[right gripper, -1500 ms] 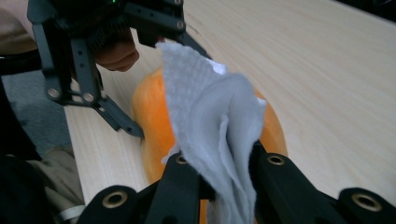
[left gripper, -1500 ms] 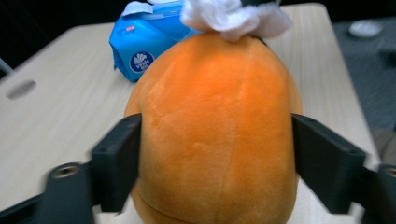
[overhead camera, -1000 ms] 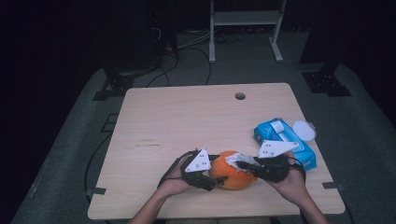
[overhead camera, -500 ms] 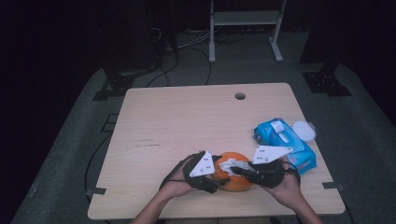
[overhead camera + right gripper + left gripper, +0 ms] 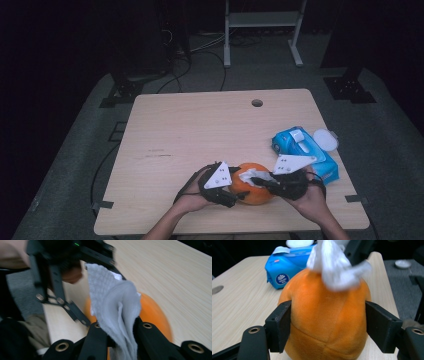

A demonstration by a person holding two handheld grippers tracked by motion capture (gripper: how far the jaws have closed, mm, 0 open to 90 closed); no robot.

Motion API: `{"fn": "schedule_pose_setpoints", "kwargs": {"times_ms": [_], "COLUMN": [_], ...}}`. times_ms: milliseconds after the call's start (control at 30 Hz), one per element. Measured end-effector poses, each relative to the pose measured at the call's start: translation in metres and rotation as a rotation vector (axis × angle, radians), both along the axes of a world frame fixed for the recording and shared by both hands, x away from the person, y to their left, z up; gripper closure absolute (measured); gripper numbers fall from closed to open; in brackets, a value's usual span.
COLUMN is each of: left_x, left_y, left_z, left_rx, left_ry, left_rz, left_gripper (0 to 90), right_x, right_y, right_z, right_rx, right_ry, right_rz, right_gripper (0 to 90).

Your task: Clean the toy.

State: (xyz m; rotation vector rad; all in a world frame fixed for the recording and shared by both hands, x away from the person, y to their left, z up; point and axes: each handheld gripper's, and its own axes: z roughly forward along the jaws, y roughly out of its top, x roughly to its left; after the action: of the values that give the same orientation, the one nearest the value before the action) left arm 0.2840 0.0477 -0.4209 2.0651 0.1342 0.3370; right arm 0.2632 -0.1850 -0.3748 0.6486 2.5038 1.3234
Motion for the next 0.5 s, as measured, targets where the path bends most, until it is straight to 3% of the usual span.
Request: {"fn": "schedule_pose_setpoints", "kwargs": {"times_ms": [33, 167, 233, 267, 300, 367, 400, 500], "left_x": [-0.002, -0.002, -0.001, 0.001, 0.001, 0.010, 0.012, 0.012], "left_y": [-0.001, 0.003, 0.004, 0.006, 0.006, 0.012, 0.012, 0.010], "left_z": [-0.001, -0.002, -0.002, -0.004, -0.004, -0.009, -0.010, -0.010], "left_rx": [0.015, 0.006, -0.004, -0.006, -0.006, -0.049, -0.056, -0.056], "left_ry": [-0.017, -0.016, -0.003, 0.011, 0.011, 0.091, 0.109, 0.117], "left_rz": [-0.007, -0.015, -0.016, -0.016, -0.016, 0.014, 0.022, 0.029], "left_gripper": [27.3, 28.6, 28.6, 27.8, 26.9, 22.7, 21.1, 19.4], "right_x": [-0.004, -0.003, 0.001, 0.004, 0.004, 0.010, 0.011, 0.013], "right_y": [0.009, 0.010, 0.002, -0.006, -0.006, -0.020, -0.022, -0.021], "right_z": [0.000, -0.001, 0.000, 0.001, 0.001, -0.006, -0.010, -0.014], "right_rx": [-0.002, 0.002, 0.023, 0.015, 0.015, 0.020, 0.019, 0.011], "right_ry": [0.002, 0.001, 0.004, -0.002, -0.002, 0.033, 0.049, 0.055], "right_rz": [0.029, 0.030, 0.010, -0.026, -0.026, -0.060, -0.064, -0.062], "right_gripper": [82.7, 82.8, 82.7, 82.8, 82.8, 82.8, 82.8, 82.8]}}
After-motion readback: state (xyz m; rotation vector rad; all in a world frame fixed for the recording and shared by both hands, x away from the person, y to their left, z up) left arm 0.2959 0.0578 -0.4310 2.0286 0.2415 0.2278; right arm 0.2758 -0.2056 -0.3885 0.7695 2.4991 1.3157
